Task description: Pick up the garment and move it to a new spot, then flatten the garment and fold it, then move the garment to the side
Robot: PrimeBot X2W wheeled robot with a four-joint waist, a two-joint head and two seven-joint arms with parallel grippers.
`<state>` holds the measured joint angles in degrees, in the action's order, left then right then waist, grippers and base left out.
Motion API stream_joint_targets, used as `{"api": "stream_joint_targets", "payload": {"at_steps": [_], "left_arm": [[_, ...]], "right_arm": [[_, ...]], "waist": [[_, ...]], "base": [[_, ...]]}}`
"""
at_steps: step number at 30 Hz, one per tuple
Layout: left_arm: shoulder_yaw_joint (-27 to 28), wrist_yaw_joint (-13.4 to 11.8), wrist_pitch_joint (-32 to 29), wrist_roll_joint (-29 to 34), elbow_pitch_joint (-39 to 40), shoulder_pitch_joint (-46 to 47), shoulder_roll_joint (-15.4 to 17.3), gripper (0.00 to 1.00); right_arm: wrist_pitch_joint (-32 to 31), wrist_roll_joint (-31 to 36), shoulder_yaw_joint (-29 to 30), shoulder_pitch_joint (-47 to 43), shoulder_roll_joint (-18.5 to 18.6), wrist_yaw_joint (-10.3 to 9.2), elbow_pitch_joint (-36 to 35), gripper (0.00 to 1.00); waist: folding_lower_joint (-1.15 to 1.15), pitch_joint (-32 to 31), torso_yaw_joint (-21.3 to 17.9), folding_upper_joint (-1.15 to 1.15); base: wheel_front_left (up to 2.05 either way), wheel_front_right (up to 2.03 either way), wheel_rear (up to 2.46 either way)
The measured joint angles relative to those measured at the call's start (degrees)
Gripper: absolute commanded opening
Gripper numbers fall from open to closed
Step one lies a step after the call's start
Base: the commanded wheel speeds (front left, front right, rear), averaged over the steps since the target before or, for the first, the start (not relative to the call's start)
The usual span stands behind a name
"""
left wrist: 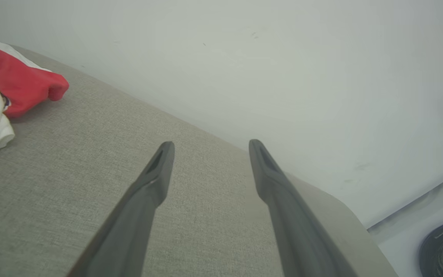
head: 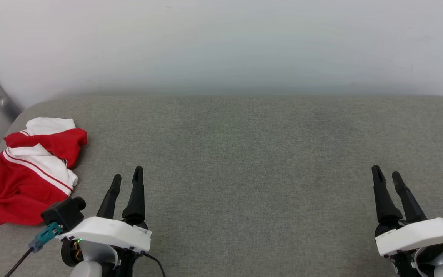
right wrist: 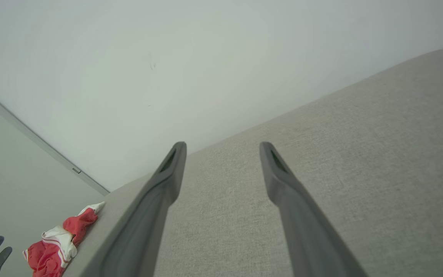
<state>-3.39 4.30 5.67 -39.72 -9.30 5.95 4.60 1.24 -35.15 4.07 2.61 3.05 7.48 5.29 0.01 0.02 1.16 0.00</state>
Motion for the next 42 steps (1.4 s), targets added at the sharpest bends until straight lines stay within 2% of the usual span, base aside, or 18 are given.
{"api": "stream_joint_targets", "payload": {"at_steps": [14,24,42], "left_arm": [[-2.1,-1.9,2.2,10.0,-0.6,1.2,1.6,1.0],[-3.7,-2.7,3.7,16.0,-1.5,1.6,2.4,1.0],[-5.8,-3.8,6.1,24.5,-2.8,2.8,3.4,1.0]], "right_arm": [[-0.6,12.7,0.6,-0.7,-0.1,0.01,-2.0,1.0],[-1.1,19.4,1.0,-1.3,-0.1,0.01,-2.9,1.0],[0.8,26.3,1.3,-1.6,-0.1,0.02,-3.9,1.0]], "waist": [[0.0,0.1,0.1,0.0],[0.0,0.2,0.2,0.0],[-0.01,0.0,0.2,0.0]], "base": [[0.0,0.0,0.0],[0.0,0.0,0.0],[0.0,0.0,0.0]]}}
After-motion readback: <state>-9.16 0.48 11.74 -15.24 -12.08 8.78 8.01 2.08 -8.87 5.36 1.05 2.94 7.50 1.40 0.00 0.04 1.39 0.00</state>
